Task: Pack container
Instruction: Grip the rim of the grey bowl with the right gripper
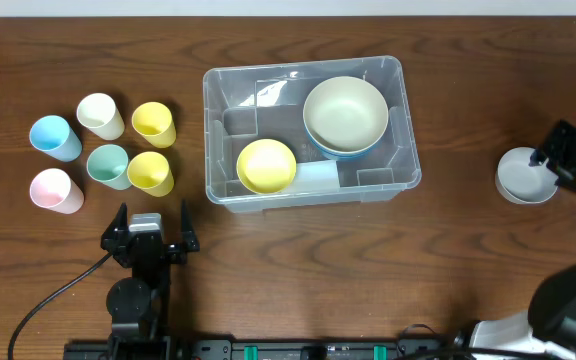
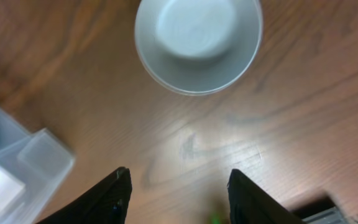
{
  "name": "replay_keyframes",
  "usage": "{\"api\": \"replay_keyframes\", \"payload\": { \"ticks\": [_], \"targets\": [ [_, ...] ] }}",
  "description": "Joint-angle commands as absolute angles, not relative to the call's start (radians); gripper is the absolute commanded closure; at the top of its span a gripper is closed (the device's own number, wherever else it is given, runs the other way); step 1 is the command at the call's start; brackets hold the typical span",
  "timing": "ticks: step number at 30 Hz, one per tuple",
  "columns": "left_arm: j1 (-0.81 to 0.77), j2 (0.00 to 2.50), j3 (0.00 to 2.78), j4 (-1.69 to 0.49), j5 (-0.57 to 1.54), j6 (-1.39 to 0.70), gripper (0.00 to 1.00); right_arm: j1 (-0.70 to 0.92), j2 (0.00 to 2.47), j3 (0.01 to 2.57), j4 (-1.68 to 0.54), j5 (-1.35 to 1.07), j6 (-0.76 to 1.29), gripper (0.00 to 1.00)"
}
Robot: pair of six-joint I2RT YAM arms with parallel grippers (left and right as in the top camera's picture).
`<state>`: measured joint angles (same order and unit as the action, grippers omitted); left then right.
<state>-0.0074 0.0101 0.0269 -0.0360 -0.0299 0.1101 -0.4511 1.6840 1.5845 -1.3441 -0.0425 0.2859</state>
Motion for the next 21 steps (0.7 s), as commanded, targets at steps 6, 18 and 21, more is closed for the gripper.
{"api": "replay_keyframes", "payload": {
  "ticks": [6, 18, 21],
  "targets": [
    [-0.003, 0.005, 0.004, -0.068, -0.053, 0.127, 0.02, -0.556, 1.595, 1.282, -1.074, -0.077, 0.397, 0.47],
    [-0.003, 0.005, 0.004, -0.068, -0.053, 0.127, 0.02, -0.590, 1.602, 1.208, -0.873, -0.109, 0.428, 0.49],
    [-0.003, 0.005, 0.004, -0.068, -0.053, 0.127, 0.02, -0.589, 1.621, 1.208, -0.863, -0.109, 0.449, 0.50]
  ]
}}
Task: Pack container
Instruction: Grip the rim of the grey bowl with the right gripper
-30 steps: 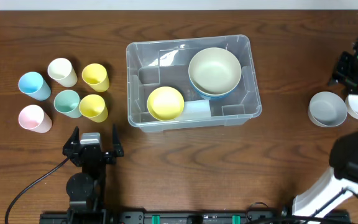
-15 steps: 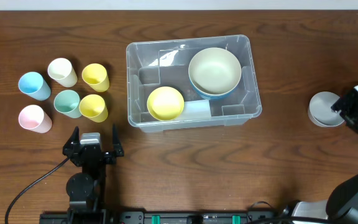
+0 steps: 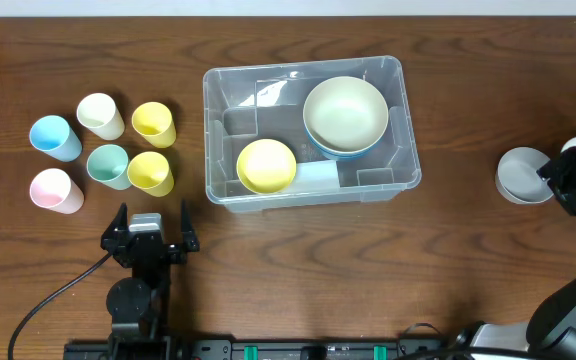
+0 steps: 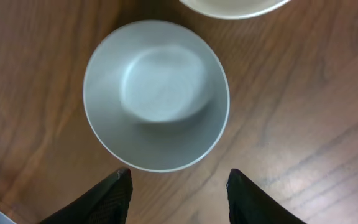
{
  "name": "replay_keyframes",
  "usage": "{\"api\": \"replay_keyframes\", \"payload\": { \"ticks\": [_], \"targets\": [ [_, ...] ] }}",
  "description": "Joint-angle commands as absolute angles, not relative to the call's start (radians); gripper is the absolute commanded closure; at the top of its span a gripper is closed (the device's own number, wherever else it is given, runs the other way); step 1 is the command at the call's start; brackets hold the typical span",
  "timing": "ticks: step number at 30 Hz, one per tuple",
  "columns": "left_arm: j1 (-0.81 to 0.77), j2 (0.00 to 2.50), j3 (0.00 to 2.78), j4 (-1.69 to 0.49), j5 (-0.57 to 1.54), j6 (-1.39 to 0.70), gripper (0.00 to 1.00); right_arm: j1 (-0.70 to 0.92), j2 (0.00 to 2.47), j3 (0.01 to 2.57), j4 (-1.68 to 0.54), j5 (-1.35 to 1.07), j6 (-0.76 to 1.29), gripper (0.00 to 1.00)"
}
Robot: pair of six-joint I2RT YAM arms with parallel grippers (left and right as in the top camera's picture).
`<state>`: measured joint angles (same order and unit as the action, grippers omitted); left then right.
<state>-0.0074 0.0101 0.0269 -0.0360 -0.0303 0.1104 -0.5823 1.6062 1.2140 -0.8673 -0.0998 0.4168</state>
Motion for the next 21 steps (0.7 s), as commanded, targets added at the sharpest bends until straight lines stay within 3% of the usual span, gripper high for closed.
{"api": "replay_keyframes", "payload": {
  "ticks": [1, 21],
  "targets": [
    [-0.003, 0.005, 0.004, -0.068, -0.053, 0.127, 0.02, -0.589, 1.627, 1.206, -0.863, -0.109, 0.450, 0.50],
    [-0.003, 0.005, 0.004, -0.068, -0.053, 0.127, 0.02, -0.589, 1.775, 1.168, -0.786, -0.078, 0.459, 0.57]
  ]
}}
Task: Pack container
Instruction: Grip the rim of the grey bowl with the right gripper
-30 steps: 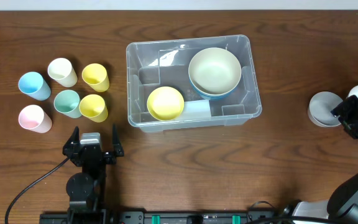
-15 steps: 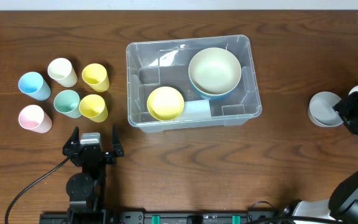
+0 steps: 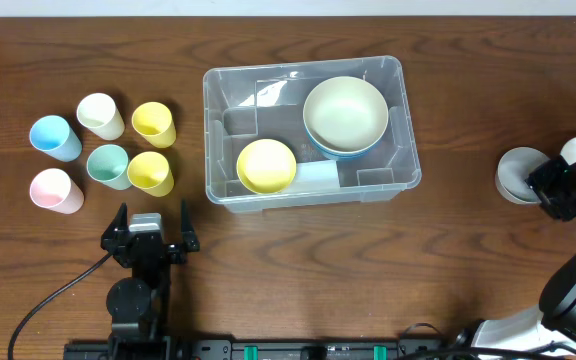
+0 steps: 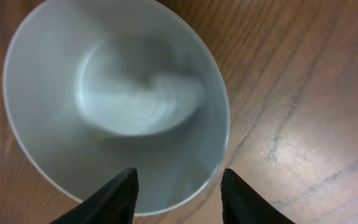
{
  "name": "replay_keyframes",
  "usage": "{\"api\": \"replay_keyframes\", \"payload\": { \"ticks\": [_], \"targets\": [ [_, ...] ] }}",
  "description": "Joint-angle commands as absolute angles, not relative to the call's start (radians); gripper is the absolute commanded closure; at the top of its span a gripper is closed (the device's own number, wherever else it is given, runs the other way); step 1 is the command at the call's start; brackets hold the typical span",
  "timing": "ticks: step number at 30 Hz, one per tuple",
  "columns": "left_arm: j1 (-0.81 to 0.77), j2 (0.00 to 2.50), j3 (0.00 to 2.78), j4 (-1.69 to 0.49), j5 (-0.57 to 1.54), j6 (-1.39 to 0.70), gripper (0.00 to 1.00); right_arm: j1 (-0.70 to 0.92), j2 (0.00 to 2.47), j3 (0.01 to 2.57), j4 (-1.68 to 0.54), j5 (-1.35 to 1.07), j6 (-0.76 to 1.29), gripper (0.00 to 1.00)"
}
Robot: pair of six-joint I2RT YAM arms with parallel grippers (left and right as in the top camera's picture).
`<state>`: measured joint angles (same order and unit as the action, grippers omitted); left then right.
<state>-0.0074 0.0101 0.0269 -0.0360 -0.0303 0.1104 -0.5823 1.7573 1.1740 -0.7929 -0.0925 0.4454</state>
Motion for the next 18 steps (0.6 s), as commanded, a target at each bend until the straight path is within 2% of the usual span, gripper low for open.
{"api": "replay_keyframes", "payload": {
  "ticks": [1, 7, 11, 16, 18],
  "targets": [
    [-0.003, 0.005, 0.004, -0.068, -0.053, 0.127, 0.02, -0.589, 1.777, 1.168, -0.784, -0.078, 0.459, 0.57],
    [-0.003, 0.005, 0.004, -0.068, -0.053, 0.127, 0.02, -0.588, 1.786, 1.162, -0.776, -0.078, 0.456, 0.58],
    [-0.003, 0.005, 0.004, -0.068, -0.053, 0.127, 0.02, -0.588, 1.786, 1.133, -0.753, -0.078, 0.456, 0.63],
    [-0.003, 0.005, 0.004, -0.068, -0.053, 0.127, 0.02, -0.588, 1.786, 1.073, -0.704, -0.079, 0.457, 0.64],
    [-0.003, 0.005, 0.004, -0.068, -0.053, 0.127, 0.02, -0.588, 1.786, 1.064, -0.694, -0.078, 0.457, 0.67]
  ]
}}
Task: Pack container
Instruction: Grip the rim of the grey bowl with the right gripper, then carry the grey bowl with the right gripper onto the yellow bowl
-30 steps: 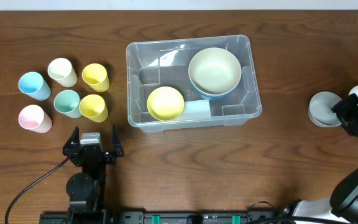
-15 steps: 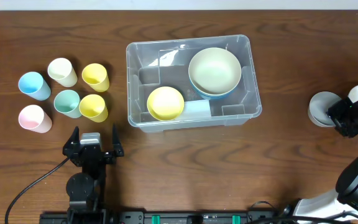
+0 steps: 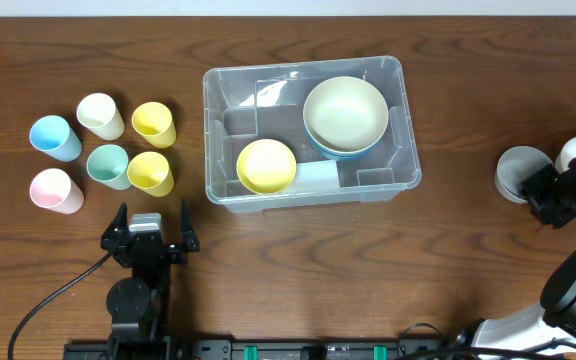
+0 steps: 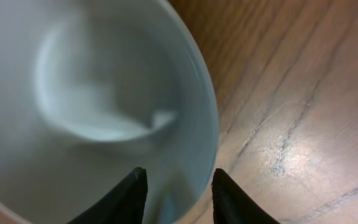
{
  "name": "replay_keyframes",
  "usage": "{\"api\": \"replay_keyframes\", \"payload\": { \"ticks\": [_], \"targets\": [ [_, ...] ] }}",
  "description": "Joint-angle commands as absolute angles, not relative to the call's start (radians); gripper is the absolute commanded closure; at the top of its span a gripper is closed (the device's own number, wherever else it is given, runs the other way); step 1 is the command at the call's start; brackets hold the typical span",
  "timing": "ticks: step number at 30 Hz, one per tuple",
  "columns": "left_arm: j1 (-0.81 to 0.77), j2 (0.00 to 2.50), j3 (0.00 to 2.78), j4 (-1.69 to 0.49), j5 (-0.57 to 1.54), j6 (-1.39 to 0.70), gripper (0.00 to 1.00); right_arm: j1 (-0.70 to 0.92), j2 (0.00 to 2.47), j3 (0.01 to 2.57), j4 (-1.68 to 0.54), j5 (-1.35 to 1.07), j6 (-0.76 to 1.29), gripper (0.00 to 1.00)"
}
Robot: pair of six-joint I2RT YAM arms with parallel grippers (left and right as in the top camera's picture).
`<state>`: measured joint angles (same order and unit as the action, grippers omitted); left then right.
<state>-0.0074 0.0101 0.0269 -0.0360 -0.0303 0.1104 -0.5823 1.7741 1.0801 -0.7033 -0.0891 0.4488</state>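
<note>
A pale grey bowl sits on the table at the far right and fills the right wrist view. My right gripper is open, low over the bowl's right rim. One finger is inside the bowl and the other is outside, over the wood. The clear plastic container in the middle holds a cream bowl stacked on a blue one, plus a yellow bowl. My left gripper rests open near the front edge.
Several pastel cups stand in a cluster at the left of the table. A second white bowl sits just right of the grey one, partly hidden by my right arm. Bare wood lies between the container and the grey bowl.
My right gripper has come closer to the grey bowl, whose right rim now lies between the fingers. The finger gap looks slightly narrower. The left arm has not moved.
The right gripper was first open over bare table, with the grey bowl ahead of it. Then the bowl lay just beyond the fingertips. Then the gripper was close over the bowl, and now it straddles the rim. Container, cups and left arm have stayed as they were.
</note>
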Motion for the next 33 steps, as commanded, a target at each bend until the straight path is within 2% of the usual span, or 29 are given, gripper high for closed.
{"api": "replay_keyframes", "payload": {
  "ticks": [1, 4, 8, 15, 25, 33],
  "targets": [
    [-0.003, 0.005, 0.004, -0.068, -0.053, 0.127, 0.02, -0.588, 1.786, 1.064, -0.693, -0.079, 0.456, 0.69],
    [-0.003, 0.005, 0.004, -0.068, -0.053, 0.127, 0.02, -0.588, 1.786, 1.066, -0.689, -0.079, 0.457, 0.76],
    [-0.003, 0.005, 0.004, -0.068, -0.053, 0.127, 0.02, -0.588, 1.786, 1.068, -0.687, -0.080, 0.457, 0.99],
    [-0.003, 0.005, 0.004, -0.068, -0.053, 0.127, 0.02, -0.588, 1.770, 1.138, -0.721, -0.113, 0.456, 0.99],
    [-0.003, 0.005, 0.004, -0.068, -0.053, 0.127, 0.02, -0.570, 1.737, 1.437, -0.941, -0.208, 0.350, 0.99],
    [-0.003, 0.005, 0.004, -0.068, -0.053, 0.127, 0.02, -0.396, 1.716, 1.685, -1.124, -0.404, 0.223, 0.99]
  ]
}}
